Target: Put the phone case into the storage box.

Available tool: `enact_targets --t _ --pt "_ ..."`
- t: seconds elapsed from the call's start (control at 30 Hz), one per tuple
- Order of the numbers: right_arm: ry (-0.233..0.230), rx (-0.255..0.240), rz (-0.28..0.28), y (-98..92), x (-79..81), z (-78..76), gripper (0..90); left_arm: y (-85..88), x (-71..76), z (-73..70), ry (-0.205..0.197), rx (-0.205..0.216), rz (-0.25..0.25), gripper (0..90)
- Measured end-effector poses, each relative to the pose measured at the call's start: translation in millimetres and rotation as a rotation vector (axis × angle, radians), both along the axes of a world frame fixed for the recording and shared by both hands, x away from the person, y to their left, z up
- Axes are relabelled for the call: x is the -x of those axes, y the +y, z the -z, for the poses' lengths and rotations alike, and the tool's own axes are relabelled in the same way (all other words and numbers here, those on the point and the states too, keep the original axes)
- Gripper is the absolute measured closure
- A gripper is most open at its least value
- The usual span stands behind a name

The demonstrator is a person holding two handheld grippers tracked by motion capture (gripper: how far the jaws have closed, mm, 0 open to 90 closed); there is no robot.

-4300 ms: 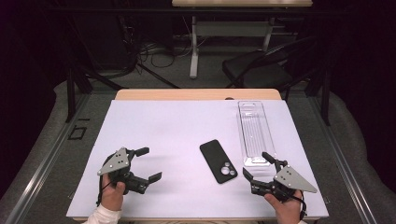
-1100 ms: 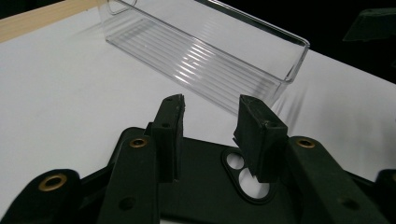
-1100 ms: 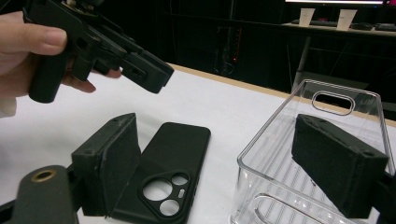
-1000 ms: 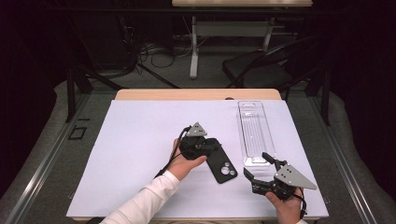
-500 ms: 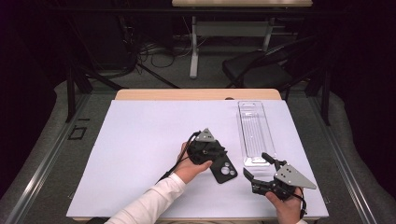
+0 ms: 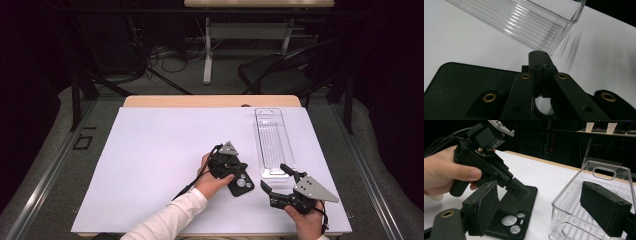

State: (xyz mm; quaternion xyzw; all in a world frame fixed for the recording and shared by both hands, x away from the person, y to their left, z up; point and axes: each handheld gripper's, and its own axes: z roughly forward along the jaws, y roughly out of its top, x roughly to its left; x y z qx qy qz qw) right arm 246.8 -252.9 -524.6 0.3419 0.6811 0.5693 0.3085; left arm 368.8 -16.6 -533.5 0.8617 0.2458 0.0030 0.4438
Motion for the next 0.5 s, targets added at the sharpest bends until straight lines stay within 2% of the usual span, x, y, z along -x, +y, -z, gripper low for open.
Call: enact_targets --t 0.1,0.5 --pt "0.000 0.000 -0.001 -0.2 -0.2 0.2 14.3 -3.4 0.1 3.5 0.004 0.001 -0.001 90.0" --pt "0.003 -0.006 0.000 -0.8 -0.5 0.6 14.2 -23.7 4.7 18.1 0.021 -0.048 0.011 90.0"
